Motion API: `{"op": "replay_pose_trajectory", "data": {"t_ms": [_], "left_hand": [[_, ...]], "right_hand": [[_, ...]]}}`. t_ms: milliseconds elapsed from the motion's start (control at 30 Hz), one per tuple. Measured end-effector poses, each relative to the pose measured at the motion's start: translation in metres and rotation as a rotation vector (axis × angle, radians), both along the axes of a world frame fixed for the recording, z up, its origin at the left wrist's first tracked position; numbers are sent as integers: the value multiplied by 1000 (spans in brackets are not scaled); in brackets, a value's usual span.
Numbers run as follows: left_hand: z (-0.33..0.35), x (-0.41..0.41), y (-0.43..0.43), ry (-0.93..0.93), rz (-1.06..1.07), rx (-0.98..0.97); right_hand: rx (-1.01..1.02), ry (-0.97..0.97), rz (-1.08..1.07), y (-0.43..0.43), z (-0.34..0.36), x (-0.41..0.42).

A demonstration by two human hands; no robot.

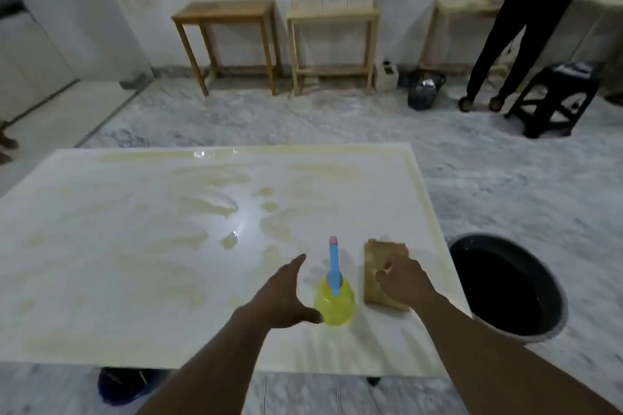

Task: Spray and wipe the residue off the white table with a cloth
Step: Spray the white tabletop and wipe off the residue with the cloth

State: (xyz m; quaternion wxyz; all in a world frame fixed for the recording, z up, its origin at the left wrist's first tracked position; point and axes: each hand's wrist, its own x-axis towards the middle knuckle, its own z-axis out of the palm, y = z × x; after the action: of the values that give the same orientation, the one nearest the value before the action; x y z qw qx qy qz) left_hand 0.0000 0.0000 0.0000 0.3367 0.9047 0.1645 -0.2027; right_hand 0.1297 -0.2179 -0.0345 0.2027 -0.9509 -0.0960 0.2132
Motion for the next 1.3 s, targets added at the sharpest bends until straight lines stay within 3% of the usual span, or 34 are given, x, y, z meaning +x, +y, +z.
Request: {"op": "replay_pose_trajectory", "data": {"t_ms": [200,467,667,767,867,967,1167,1300], "left_hand": [[-42,34,-41,-229,211,-239],[-51,42,-45,-414,284,-290],[-19,33,-9,-353,258,-309],[5,30,5,-309,199,-334],[32,29,10,-273,116,-352],[58,23,8,-259,11,-302],[91,14,5,-308,-116,-172],[104,4,8,-320,-198,-162]], "right_hand": [[16,-48,-93,30,-55,12],[-116,-110,-50,28,-81,35],[500,304,-476,7,-43,39],[1023,565,-672,-8,-14,26],[1467,791,-725,-20,13,7],[1681,905,-679,-17,39,-9],[1353,740,-684,4,64,-13],[1245,664,-503,7,86,-14]]}}
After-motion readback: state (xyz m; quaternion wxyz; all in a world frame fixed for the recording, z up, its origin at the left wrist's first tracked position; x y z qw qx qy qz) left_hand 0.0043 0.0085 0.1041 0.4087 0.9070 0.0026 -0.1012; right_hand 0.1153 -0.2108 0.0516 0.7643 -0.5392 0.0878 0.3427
